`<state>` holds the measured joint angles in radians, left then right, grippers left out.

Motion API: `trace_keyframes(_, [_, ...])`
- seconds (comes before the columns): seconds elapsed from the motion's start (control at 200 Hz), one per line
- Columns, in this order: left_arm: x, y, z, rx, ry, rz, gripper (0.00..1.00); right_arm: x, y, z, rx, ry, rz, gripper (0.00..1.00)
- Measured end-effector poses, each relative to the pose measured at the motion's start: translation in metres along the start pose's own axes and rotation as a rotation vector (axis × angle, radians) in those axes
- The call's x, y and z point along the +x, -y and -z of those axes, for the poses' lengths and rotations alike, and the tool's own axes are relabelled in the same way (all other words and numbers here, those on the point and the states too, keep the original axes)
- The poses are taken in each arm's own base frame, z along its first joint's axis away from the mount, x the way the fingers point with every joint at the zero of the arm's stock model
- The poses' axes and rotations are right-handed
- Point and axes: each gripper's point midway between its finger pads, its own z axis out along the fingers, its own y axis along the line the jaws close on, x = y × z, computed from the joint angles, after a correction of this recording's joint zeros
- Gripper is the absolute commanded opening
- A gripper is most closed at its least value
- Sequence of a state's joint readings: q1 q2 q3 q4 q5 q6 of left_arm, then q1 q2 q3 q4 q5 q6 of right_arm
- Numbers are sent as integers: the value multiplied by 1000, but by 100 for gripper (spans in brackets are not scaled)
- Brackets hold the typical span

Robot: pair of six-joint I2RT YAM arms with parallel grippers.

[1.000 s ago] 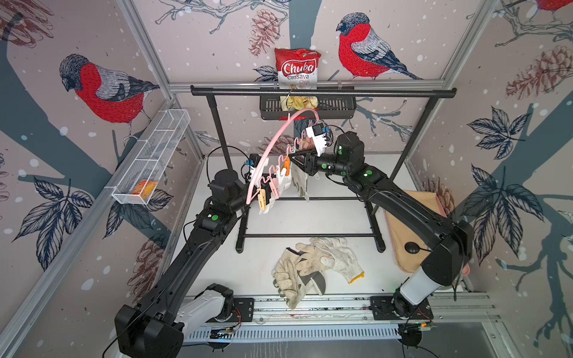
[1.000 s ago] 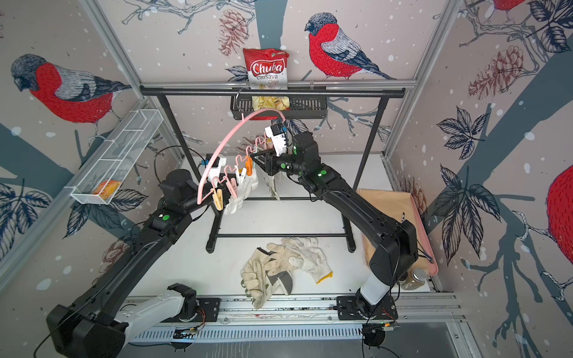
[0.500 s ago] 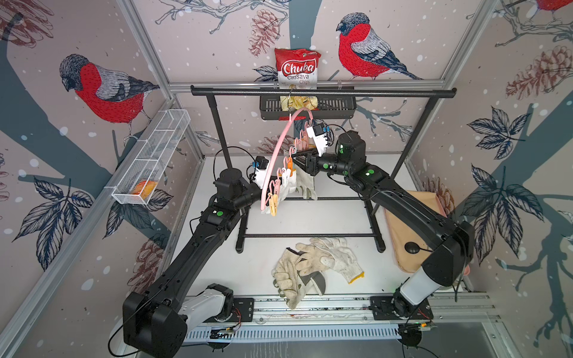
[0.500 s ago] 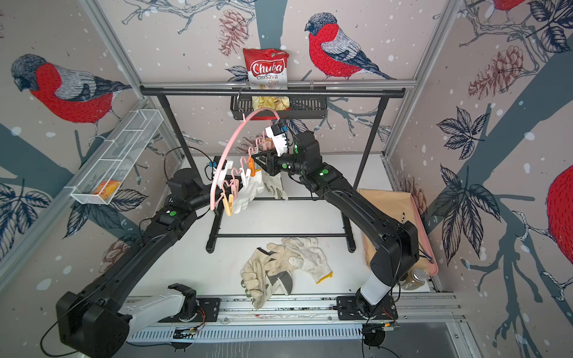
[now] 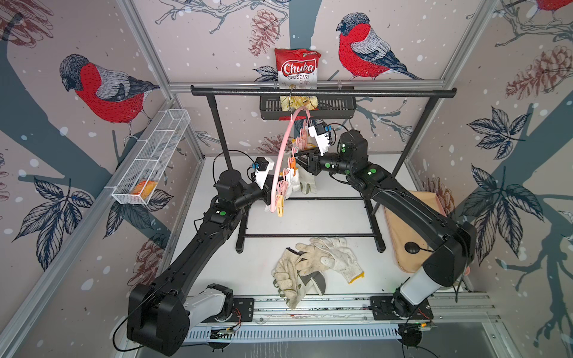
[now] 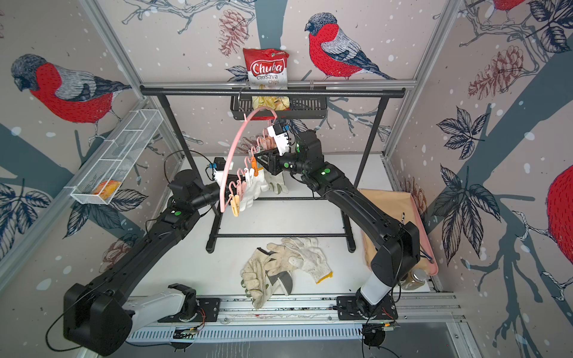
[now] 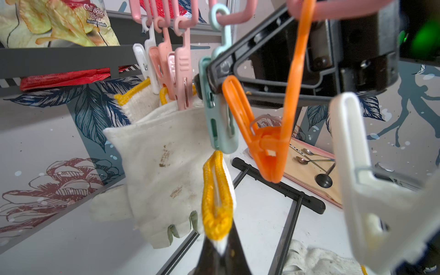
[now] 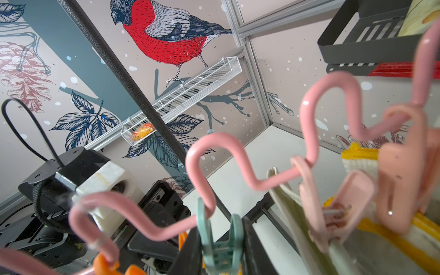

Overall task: Clip the gloves onto a hanger to dry
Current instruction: Open the clamp at the hanger, then clamp the glove onto the hanger.

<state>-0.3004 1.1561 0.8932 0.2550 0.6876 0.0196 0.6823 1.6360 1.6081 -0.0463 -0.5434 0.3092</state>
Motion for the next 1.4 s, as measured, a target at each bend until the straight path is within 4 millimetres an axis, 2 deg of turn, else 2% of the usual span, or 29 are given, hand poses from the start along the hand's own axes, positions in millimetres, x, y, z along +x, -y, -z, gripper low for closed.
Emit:
trace_keyframes(0.475, [-8,-6,-1,16,85,-102,0,-1,2,2,-5,-1,-1,27])
trace_keyframes(1.176, [-23,-16,-9,44,127,-123,0,1,2,3,-19,-11,13,26])
trace_keyframes(1.401, [-21,-18,-11,45,124,-113,0,0,4,5,-17,-9,13,26])
